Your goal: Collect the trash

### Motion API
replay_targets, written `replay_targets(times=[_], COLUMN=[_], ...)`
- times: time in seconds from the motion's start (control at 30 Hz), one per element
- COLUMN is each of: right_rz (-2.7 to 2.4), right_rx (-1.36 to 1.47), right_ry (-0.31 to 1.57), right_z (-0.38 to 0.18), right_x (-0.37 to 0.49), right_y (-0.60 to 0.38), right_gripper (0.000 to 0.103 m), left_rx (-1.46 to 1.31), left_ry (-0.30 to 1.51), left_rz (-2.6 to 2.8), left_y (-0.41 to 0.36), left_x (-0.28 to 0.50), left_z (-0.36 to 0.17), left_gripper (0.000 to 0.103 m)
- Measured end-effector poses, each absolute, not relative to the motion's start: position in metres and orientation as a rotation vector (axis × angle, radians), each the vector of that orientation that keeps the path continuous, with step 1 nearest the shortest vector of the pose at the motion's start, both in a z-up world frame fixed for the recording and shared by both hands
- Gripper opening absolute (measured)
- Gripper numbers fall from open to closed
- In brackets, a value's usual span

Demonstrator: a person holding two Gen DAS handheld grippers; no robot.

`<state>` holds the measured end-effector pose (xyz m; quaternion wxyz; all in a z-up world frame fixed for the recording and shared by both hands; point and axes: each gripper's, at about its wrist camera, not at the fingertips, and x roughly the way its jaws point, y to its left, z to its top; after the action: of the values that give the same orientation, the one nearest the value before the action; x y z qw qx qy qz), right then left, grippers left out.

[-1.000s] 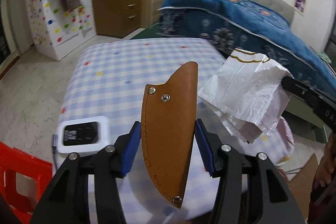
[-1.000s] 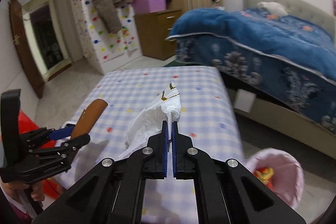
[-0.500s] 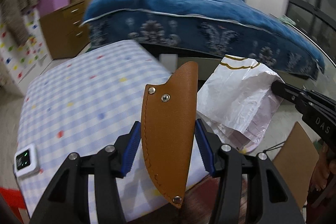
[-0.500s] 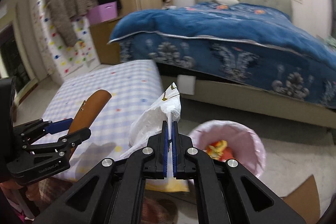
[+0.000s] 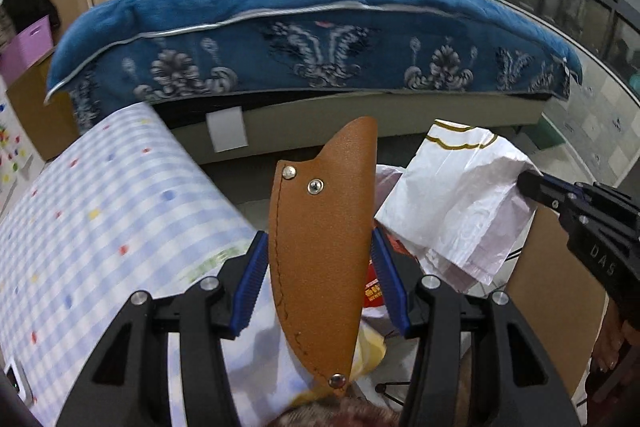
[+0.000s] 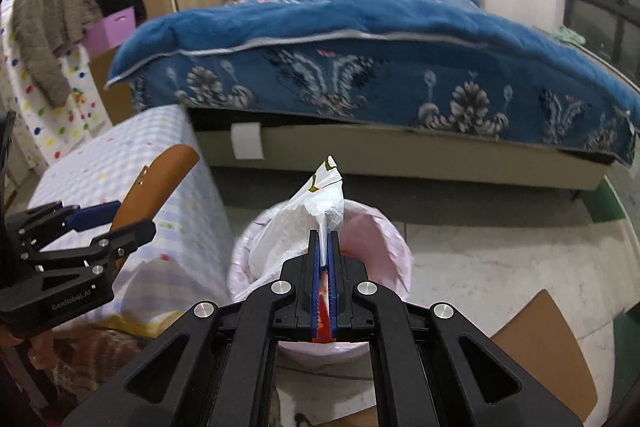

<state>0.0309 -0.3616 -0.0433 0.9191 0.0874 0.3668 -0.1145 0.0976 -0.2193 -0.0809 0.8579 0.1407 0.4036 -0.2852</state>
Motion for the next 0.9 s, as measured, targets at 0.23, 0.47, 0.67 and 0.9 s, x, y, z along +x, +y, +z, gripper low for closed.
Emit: replay_targets(times=[0.23, 0.47, 0.67, 0.9], right_rz=[-0.256, -0.245, -0.249, -0.227], right_rx=[0.216, 0.251, 0.271, 0.284], right_ry=[0.829, 0.882, 0.871, 0.843], right_z=[-0.07, -0.093, -0.087, -0.063], right_x=[0.056, 0.083, 0.079, 0.054], right_y=[-0.385, -0.4, -0.399, -0.385], right_gripper=[0.003, 0.016, 0.032, 0.039], left_rx=[0.33, 0.343, 0.318, 0.283], left_ry=[0.889, 0.883, 0.868, 0.854], left_rz=[-0.648, -0.655, -0.599, -0.532], left_y=[-0.259, -0.277, -0.252, -0.209], left_x=[0.119, 0.133, 0.137, 0.124], left_z=[-0.099, -0.105, -0.095, -0.071], left_gripper=[0.051, 0.074, 0.079, 0.079])
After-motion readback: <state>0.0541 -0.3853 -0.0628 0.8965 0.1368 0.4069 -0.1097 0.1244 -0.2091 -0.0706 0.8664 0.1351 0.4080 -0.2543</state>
